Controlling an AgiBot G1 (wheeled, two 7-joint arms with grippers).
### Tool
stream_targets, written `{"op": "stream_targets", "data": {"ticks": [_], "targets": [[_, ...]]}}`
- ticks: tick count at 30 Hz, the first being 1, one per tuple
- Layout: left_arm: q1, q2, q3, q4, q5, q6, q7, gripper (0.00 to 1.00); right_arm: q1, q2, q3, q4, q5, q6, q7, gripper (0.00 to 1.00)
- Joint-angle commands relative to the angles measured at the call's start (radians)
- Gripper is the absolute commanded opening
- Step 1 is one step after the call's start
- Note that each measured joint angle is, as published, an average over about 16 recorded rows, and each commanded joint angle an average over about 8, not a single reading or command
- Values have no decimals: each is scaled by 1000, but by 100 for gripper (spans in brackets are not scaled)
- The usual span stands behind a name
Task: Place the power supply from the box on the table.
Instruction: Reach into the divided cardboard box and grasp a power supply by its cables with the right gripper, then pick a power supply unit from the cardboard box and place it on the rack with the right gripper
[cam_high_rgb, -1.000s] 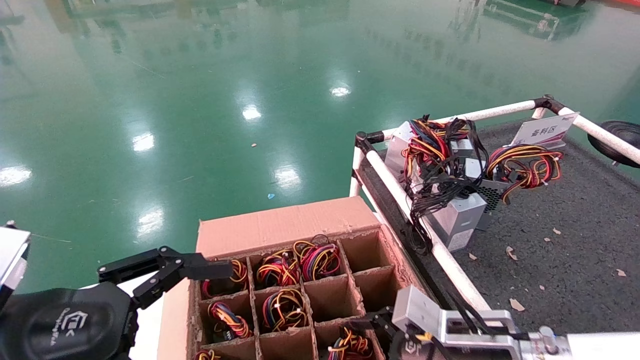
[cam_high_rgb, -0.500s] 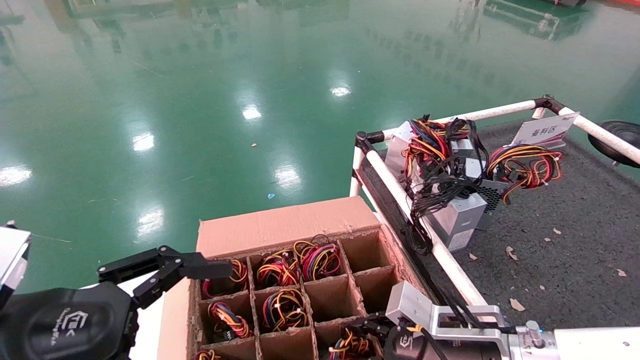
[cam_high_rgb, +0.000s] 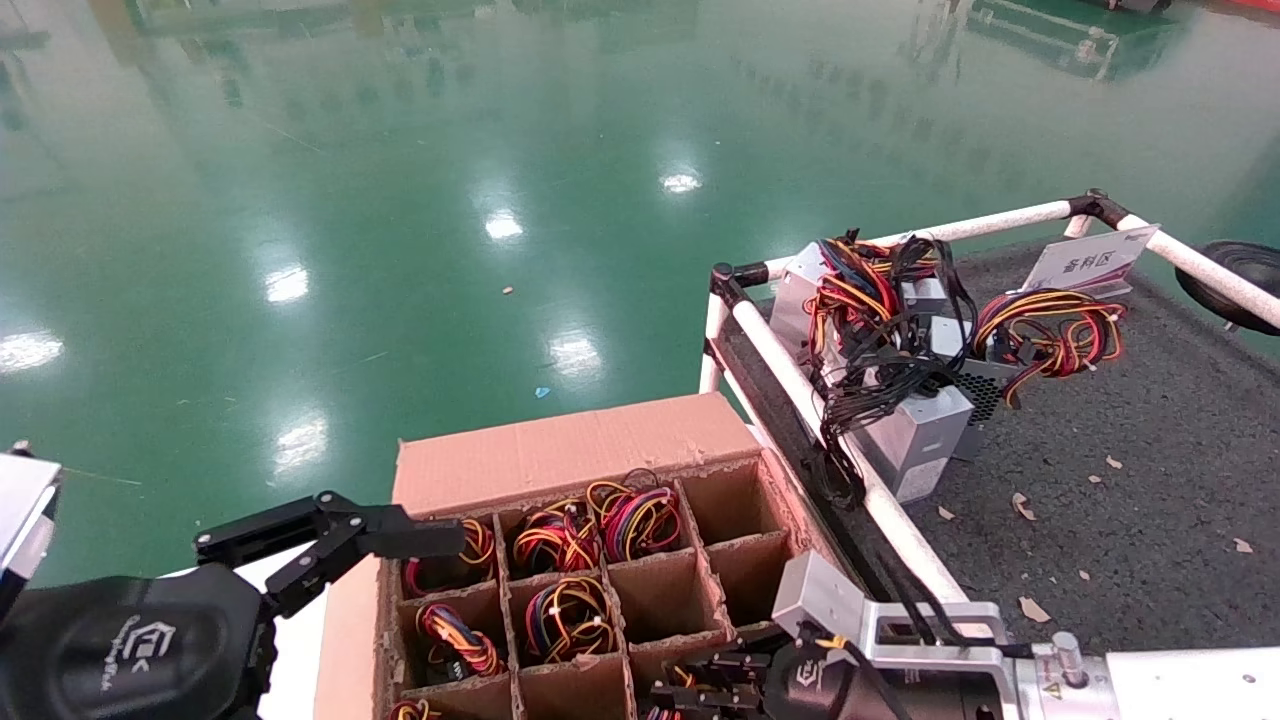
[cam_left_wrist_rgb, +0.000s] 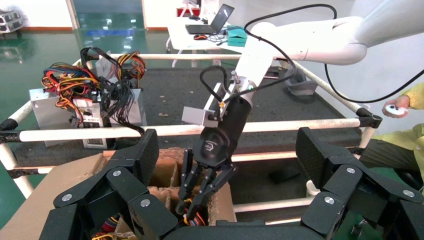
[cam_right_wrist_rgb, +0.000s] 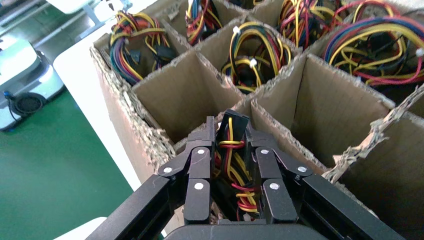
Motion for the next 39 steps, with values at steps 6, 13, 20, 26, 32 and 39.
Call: {"op": "stream_targets", "data": {"ticks": [6,13,20,26,32,39], "targets": [[0,0,0,0,0,0,0,100,8,26,34,15,62,-20,12,0],[0,0,0,0,0,0,0,100,41,98,113,67,196,-50,90,0],[0,0,0,0,0,0,0,100,110,195,202,88,336,-87,186,0],[0,0,0,0,0,0,0,100,187,262,268,34,422,-112,235,0],[0,0,0,0,0,0,0,100,276,318,314,-77,463,-156,234,0],[0,0,0,0,0,0,0,100,371,369,336,-254,448,-219,166,0]]}}
